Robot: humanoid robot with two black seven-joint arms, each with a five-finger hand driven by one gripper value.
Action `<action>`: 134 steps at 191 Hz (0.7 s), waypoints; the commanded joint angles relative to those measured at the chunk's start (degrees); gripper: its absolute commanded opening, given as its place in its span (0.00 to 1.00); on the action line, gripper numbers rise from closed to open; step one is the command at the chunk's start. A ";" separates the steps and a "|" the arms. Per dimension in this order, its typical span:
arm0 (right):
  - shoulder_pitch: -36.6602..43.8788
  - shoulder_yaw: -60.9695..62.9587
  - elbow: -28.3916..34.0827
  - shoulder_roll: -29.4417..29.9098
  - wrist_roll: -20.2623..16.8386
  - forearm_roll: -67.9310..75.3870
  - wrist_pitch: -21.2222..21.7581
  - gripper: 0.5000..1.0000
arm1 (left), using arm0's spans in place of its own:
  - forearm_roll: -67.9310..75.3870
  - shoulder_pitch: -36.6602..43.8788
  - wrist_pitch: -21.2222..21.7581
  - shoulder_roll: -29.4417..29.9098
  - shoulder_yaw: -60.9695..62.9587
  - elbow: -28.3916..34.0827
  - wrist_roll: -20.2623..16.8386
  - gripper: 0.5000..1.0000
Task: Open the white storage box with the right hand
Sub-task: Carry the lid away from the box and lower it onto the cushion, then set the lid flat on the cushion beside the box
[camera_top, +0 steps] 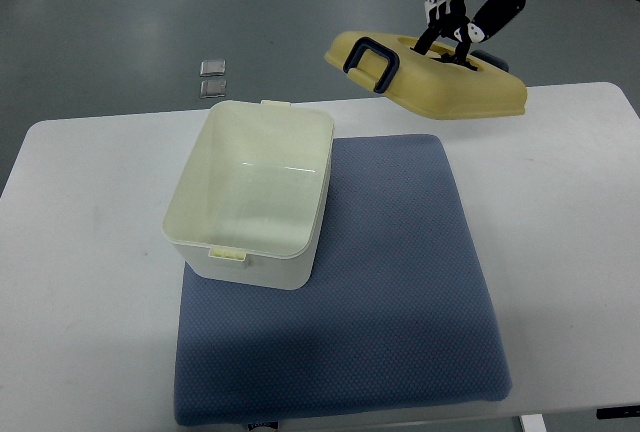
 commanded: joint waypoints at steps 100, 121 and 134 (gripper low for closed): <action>-11.50 -0.45 1.22 -1.15 -0.28 -8.89 -0.65 0.00 | 0.09 0.02 0.01 0.00 0.08 -0.64 0.02 1.00; -11.85 -0.36 1.48 -0.18 -0.72 -9.50 -0.65 0.00 | 0.09 0.02 0.01 0.00 0.08 -0.64 0.02 1.00; -11.76 -0.45 1.57 1.14 -0.80 -9.59 -0.65 0.00 | 0.09 0.02 0.01 0.00 0.08 -0.64 -0.07 1.00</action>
